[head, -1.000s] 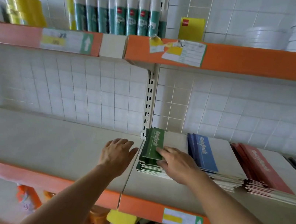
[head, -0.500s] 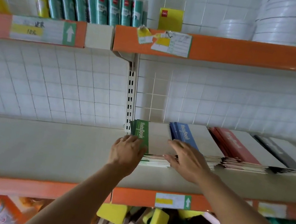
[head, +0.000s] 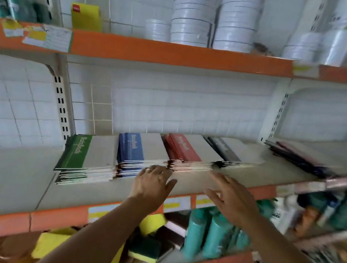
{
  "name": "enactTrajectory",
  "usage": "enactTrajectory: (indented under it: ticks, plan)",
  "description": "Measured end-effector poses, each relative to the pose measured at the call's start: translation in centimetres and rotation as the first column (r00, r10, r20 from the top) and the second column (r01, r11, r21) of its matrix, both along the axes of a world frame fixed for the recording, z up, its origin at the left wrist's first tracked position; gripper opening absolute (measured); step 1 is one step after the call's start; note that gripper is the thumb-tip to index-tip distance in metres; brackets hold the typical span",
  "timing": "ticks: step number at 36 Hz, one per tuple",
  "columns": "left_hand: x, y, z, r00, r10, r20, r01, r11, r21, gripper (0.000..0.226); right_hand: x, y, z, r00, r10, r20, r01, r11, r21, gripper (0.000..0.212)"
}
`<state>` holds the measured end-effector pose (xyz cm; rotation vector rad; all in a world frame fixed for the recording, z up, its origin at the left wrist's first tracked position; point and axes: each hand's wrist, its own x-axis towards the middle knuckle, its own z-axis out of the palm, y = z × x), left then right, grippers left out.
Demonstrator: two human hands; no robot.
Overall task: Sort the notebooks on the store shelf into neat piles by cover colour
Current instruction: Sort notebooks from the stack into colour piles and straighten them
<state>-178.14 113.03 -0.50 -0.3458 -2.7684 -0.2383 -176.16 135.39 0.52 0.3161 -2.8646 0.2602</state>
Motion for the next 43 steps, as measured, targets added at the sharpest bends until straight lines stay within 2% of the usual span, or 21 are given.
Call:
enactTrajectory:
  ticks: [4, 9, 12, 13, 16, 18, 30, 43]
  plan:
    - [0.8, 7.4, -0.3, 0.998, -0.064, 0.012, 0.064, 0.998, 0.010, 0.040, 2.2, 7.5, -0.3, 0.999, -0.034, 0.036, 0.033, 0.999, 0.023, 0.064]
    - [1.7, 15.7, -0.3, 0.993, -0.119, 0.017, 0.118, 0.993, 0.014, 0.041, 3.8, 15.9, -0.6, 0.995, -0.085, 0.054, 0.082, 0.995, 0.051, 0.075]
    - [2.0, 19.6, -0.3, 0.989, -0.142, 0.037, 0.142, 0.990, 0.001, 0.041, 4.3, 19.9, -0.8, 0.994, -0.108, 0.018, 0.108, 0.994, 0.027, 0.093]
    - [2.0, 20.7, -0.4, 0.988, -0.149, 0.048, 0.149, 0.989, -0.003, 0.042, 4.4, 21.0, -0.8, 0.993, -0.115, 0.007, 0.115, 0.993, 0.019, 0.090]
    - [1.5, 23.8, -0.5, 0.982, -0.174, 0.070, 0.175, 0.984, -0.015, 0.047, 4.5, 23.9, -0.5, 0.989, -0.148, 0.013, 0.148, 0.989, 0.009, 0.060]
    - [0.7, 25.6, -0.6, 0.980, -0.181, 0.084, 0.183, 0.983, -0.026, 0.044, 4.1, 25.9, -0.4, 0.986, -0.168, 0.025, 0.168, 0.986, -0.005, 0.056]
    - [-7.9, 35.5, -0.6, 0.964, -0.260, 0.058, 0.260, 0.966, -0.001, 0.044, -2.7, 36.2, -0.1, 0.946, -0.324, -0.019, 0.324, 0.946, 0.019, 0.052]
    - [-16.1, 41.9, 0.0, 0.969, -0.233, 0.077, 0.237, 0.971, -0.042, 0.044, -13.7, 43.1, 1.3, 0.966, -0.252, 0.058, 0.252, 0.968, 0.020, 0.057]
